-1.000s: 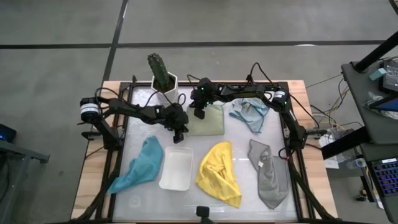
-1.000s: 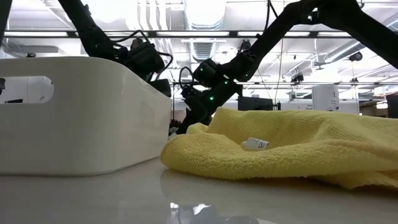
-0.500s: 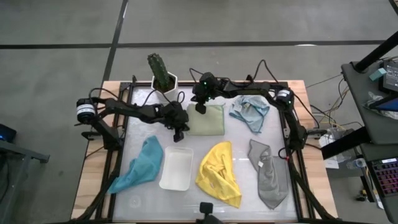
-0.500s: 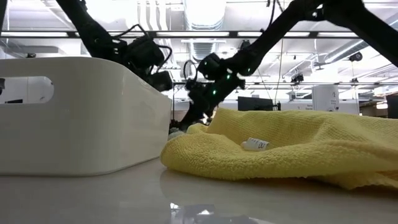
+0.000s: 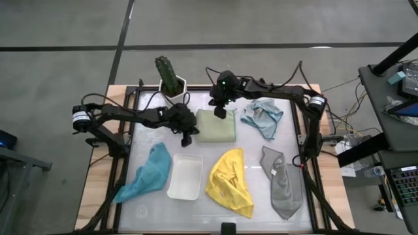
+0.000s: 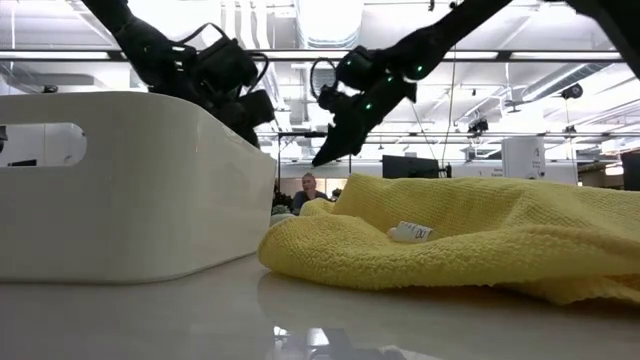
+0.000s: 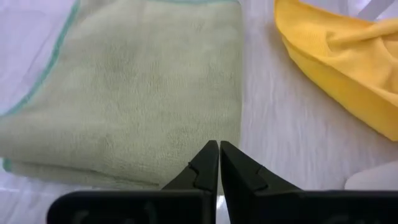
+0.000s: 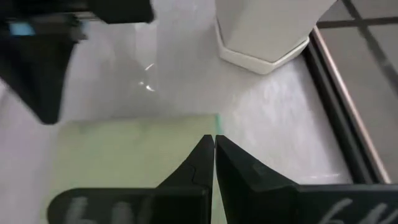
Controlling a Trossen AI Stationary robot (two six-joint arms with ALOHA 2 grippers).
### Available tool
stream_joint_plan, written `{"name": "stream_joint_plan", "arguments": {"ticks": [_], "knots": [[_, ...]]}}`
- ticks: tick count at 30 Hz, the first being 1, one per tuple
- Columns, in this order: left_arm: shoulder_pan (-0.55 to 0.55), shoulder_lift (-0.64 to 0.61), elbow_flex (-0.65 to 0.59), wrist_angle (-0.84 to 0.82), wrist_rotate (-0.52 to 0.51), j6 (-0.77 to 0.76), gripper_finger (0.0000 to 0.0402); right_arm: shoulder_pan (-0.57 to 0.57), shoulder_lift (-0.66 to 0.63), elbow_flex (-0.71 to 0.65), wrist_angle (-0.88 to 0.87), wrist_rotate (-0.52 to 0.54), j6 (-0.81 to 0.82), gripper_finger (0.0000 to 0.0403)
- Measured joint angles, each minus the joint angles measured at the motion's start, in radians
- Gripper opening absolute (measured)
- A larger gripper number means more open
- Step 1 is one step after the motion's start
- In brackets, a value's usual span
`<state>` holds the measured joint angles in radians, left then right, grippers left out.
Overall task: Fold microfiber towels
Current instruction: Fold the green microfiber towel
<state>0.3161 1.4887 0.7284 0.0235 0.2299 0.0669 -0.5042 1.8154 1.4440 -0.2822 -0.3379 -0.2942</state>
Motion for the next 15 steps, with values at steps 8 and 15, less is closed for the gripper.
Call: {"name": "stream_joint_plan", "arguments": {"ticks": [8, 15], "knots": [[0.004, 0.009, 0.000, 0.081, -0.115, 0.036, 0.0002, 0.026, -0.097, -0.094, -0.119, -0.002, 0.124, 0.0009], [0.003, 0.006, 0.000, 0.145, -0.121, 0.097, 0.0020, 0.071, -0.113, -0.155, -0.202, -0.030, 0.155, 0.0025]]}}
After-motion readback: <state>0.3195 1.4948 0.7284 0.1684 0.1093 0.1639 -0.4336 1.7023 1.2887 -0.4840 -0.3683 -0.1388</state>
